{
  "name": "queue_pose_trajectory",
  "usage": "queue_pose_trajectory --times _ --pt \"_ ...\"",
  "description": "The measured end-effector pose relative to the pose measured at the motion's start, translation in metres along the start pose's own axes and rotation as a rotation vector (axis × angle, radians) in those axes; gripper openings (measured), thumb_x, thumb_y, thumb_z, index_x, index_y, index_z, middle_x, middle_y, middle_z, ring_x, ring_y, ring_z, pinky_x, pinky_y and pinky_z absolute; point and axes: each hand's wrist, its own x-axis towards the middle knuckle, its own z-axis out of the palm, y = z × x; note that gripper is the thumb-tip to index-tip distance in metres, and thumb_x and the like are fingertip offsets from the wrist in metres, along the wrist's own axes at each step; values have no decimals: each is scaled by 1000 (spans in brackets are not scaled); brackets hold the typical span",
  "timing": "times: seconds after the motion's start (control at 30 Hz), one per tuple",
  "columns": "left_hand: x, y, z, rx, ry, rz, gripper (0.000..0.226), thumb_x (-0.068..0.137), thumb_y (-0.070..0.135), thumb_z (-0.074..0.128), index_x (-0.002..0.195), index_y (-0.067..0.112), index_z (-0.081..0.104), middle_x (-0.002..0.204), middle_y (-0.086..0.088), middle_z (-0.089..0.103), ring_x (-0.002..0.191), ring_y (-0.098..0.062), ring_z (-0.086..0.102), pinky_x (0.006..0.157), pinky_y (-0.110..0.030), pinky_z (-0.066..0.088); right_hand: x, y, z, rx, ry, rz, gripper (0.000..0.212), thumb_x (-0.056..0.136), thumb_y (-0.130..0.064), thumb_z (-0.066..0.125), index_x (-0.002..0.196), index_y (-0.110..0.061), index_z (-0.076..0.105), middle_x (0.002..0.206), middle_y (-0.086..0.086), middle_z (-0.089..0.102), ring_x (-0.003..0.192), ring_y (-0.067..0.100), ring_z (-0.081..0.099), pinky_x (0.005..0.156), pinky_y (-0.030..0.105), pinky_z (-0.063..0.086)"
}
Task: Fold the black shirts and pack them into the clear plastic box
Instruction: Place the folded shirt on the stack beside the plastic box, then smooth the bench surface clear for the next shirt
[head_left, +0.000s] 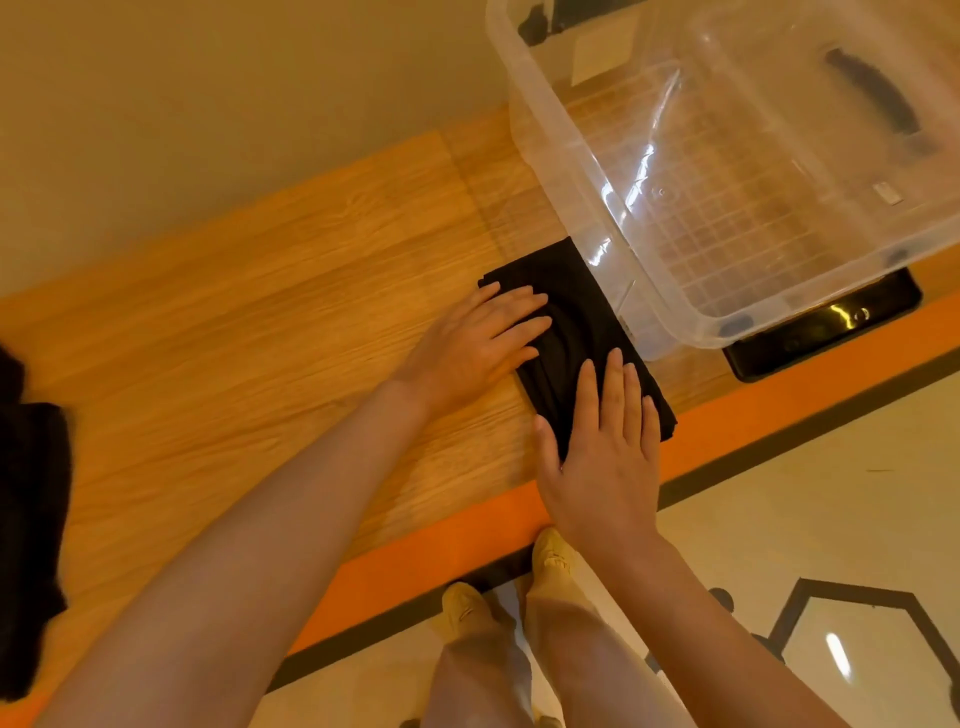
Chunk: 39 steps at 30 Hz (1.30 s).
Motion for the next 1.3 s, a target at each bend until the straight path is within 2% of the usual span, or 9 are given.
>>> queue_pose_trajectory --times 0.1,0.27,0.47,0.67,0.93,1.1,1.2,1.3 --pt "-11 2 -2 37 7 -1 37 99 27 48 130 8 58 141 -12 51 134 -25 44 114 -46 32 1 2 -11 9 -26 -39 69 96 -55 20 151 -13 25 160 12 14 148 26 9 119 45 9" --pt "-37 2 -10 78 74 -40 36 99 26 50 129 8 59 139 -13 53 133 -26 46 112 -45 34 10 0 -23 14 -22 -219 58 97 -45 33 145 -14 38 156 12 28 144 28 25 116 50 22" --pt "-104 0 -35 115 98 -179 36 100 28 49 128 10 60 138 -12 54 129 -25 49 110 -44 35 17 -35 -19 26 -91 -481 51 97 -38 40 143 -17 39 153 8 33 142 27 29 116 48 24" --pt "-196 -8 -78 169 140 -386 35 98 30 54 124 10 63 133 -11 58 123 -26 54 107 -44 37 2 -112 -3 -56 -177 -648 53 95 -40 33 142 -18 42 151 10 37 139 28 33 114 48 26" --pt "-348 -7 -158 253 59 -715 39 99 36 48 130 14 58 136 -4 55 130 -19 47 113 -40 30 -57 -239 22 5 -259 -880 49 94 -37 34 137 -17 47 149 12 40 135 31 39 112 50 30" --pt "-427 -3 -195 362 22 -917 41 98 37 47 130 14 58 137 -5 53 131 -20 45 112 -41 31 -89 -311 33 3 -261 -1025 47 90 -30 58 135 -16 52 146 14 44 133 33 43 110 51 33" --pt "-462 3 -202 398 23 -1035 44 95 38 51 132 13 56 137 -6 52 130 -22 45 110 -42 31 -106 -348 38 -25 -260 -1096 44 90 -34 56 131 -16 56 142 13 48 129 32 48 107 50 36" --pt "-483 12 -202 389 18 -1221 52 90 37 63 136 15 51 141 -6 47 133 -25 42 109 -45 29 -120 -377 43 -54 -290 -1155 59 80 -43 71 130 -14 58 140 12 51 126 31 51 104 49 40"
